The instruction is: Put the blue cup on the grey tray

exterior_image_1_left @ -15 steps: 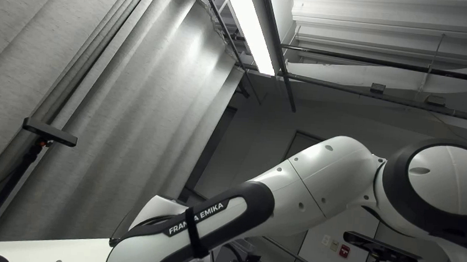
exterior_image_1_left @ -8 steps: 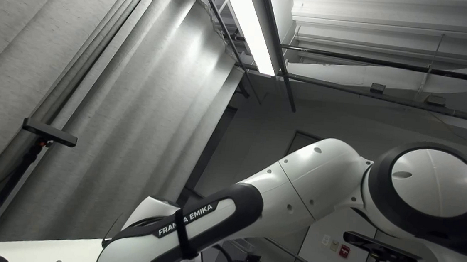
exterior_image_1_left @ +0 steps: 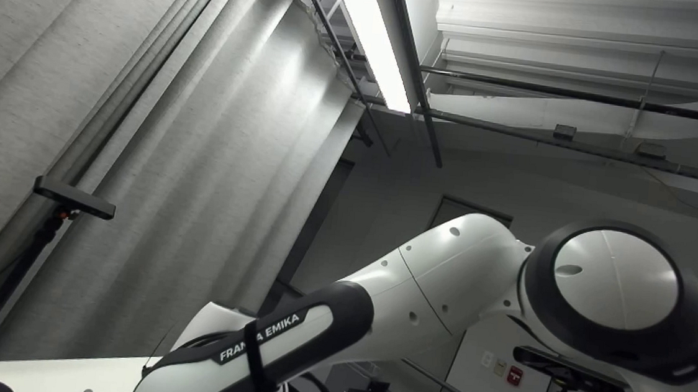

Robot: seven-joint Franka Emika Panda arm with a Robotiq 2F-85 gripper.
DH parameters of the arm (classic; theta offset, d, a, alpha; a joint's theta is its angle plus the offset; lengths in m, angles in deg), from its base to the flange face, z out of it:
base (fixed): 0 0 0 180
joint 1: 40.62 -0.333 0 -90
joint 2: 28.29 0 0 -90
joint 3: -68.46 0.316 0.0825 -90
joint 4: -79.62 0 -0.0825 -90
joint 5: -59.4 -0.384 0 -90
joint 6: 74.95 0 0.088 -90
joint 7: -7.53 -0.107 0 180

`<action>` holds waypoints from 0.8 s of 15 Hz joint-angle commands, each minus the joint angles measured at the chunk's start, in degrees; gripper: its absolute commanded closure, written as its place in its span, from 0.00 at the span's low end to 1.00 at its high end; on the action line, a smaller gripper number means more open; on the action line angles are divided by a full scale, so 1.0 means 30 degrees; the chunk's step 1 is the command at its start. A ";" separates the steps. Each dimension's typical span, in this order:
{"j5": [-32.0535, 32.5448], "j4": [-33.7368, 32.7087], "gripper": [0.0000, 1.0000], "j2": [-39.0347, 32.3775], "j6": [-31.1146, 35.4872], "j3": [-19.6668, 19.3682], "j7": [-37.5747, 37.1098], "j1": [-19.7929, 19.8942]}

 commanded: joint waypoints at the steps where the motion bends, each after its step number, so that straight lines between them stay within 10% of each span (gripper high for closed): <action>1: 0.0251 -0.0764 0.99 -0.0616 -0.0262 -0.0119 -0.0488 -0.0086; 11: 0.0237 -0.1342 0.99 -0.1256 -0.0280 -0.0107 -0.0461 -0.0038; 12: 0.0226 -0.1395 0.88 -0.1297 -0.0280 -0.0109 -0.0474 -0.0032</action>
